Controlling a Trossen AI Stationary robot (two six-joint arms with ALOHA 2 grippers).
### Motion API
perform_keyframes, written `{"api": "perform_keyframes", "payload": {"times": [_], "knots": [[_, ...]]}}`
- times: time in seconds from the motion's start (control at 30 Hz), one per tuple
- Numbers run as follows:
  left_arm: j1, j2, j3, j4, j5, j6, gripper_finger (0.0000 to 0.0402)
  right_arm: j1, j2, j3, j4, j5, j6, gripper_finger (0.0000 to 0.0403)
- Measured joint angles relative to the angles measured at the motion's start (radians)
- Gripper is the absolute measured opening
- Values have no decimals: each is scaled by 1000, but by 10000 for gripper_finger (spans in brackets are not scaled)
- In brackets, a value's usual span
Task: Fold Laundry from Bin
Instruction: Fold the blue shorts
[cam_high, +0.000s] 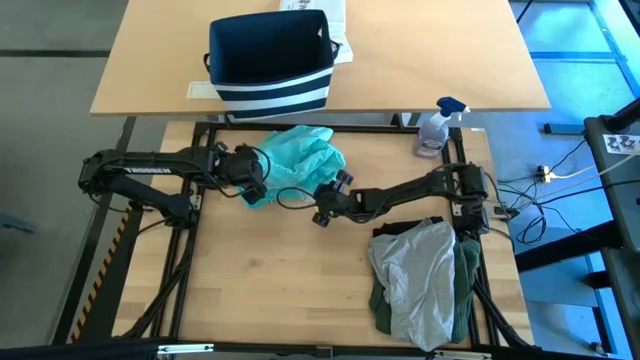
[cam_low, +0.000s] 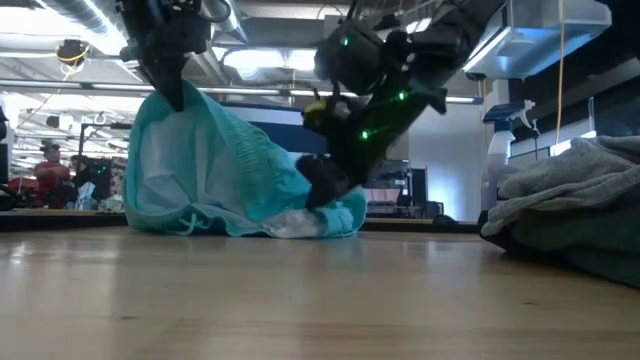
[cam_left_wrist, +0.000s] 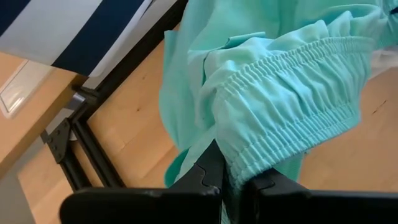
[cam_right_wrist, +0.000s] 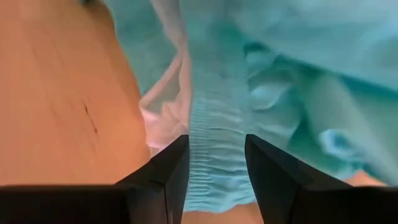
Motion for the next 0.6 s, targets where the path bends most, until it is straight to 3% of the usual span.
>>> {"api": "perform_keyframes", "payload": {"times": [0.37,0.6], "knots": [[0,0,0,0,0,10,8,0,21,1,-94,161,40,154],[0,0,0,-5,3,10,9,2,-5,0,-172,187,51,154]]}}
